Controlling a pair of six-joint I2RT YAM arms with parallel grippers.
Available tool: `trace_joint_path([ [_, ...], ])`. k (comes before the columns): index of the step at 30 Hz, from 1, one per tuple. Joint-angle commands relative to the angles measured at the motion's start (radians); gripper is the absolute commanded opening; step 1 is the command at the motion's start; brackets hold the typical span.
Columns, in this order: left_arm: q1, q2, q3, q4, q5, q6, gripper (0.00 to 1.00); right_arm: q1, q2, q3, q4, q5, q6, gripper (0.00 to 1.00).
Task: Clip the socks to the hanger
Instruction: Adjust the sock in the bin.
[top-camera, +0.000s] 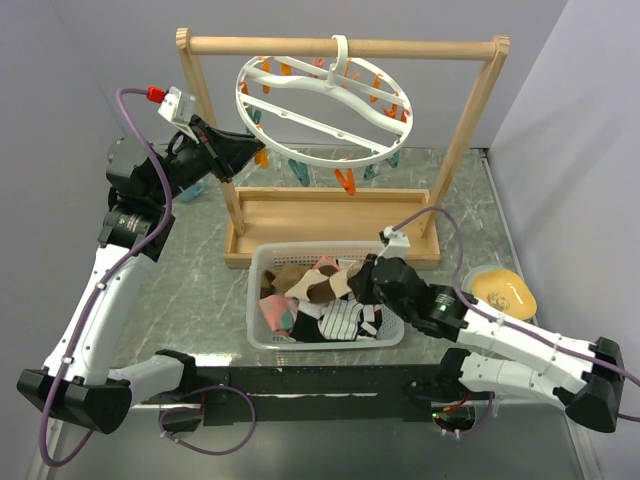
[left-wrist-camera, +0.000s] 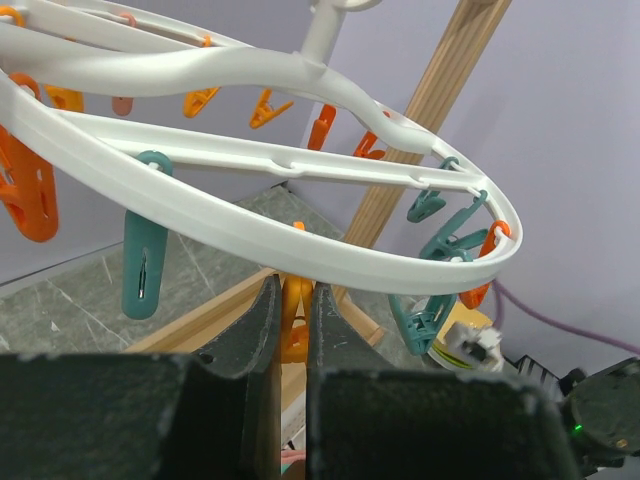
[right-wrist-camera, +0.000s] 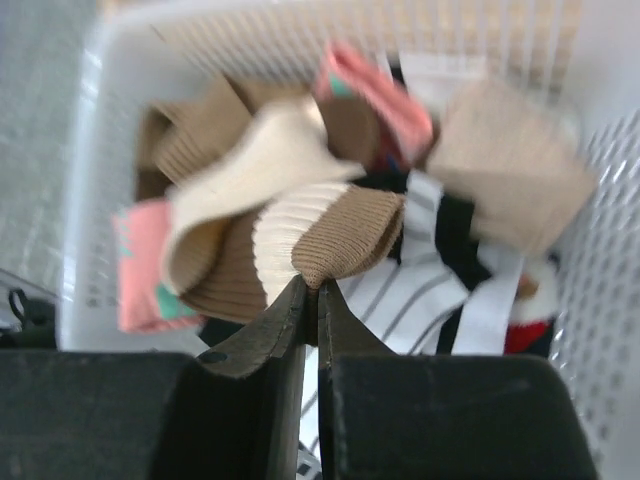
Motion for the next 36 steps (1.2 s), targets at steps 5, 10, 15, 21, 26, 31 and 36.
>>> trace_joint_path([
  [5, 0.001, -0.025, 0.001, 0.029, 0.024, -0.022, 0.01, 0.038, -0.072, 0.181, -0.003, 0.136, -0.385, 0.02],
  [10, 0.002, -0.024, 0.007, 0.026, 0.024, -0.022, 0.01, 0.205, -0.038, 0.250, 0.047, 0.217, -0.655, 0.00],
  [15, -0.001, -0.016, 0.015, 0.027, 0.029, -0.034, 0.01, 0.342, 0.101, 0.353, 0.069, 0.410, -0.844, 0.00],
  [21, -0.021, -0.013, 0.012, 0.009, 0.018, -0.015, 0.01, 0.400, 0.200, 0.439, 0.195, 0.420, -1.025, 0.00],
  [26, -0.036, -0.013, 0.005, 0.010, 0.014, -0.008, 0.01, 0.400, 0.289, 0.503, 0.183, 0.293, -1.073, 0.00],
  [31, -0.036, -0.013, 0.016, 0.015, 0.017, -0.008, 0.01, 0.396, 0.376, 0.569, 0.153, 0.262, -1.024, 0.04],
  [36, -0.036, -0.025, 0.006, 0.017, 0.018, -0.007, 0.01, 0.389, 0.461, 0.574, 0.108, 0.193, -0.934, 0.01],
])
